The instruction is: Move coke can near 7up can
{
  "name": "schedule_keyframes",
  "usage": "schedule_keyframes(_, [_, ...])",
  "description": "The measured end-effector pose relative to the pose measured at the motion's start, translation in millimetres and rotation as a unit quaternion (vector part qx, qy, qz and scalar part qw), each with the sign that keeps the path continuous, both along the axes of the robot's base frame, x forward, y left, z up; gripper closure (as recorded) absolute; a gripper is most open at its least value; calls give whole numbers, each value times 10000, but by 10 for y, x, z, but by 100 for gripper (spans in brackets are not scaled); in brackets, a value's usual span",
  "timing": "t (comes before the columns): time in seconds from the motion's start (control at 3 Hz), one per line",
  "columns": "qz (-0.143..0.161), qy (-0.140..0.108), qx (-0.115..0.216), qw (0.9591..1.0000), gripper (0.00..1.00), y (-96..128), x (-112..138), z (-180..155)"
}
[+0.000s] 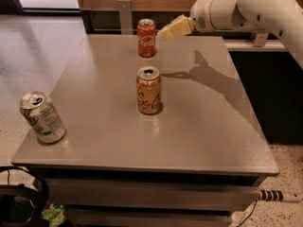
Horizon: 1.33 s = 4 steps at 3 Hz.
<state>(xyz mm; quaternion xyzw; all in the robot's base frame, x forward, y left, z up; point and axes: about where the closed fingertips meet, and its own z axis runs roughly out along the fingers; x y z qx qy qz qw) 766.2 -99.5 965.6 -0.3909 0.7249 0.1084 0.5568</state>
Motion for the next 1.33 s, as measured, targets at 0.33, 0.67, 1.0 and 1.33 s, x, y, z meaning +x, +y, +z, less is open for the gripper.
schedule_keyframes(0.33, [149,5,588,9982,0,167,305,-129])
schedule_keyframes(0.67, [306,124,1031,9941,0,337,497,-267])
schedule_keyframes(1.0, [370,170,1213,9918,0,441,555,-339])
schedule_keyframes(1.33, [461,228,1328,9898,0,592,587,-436])
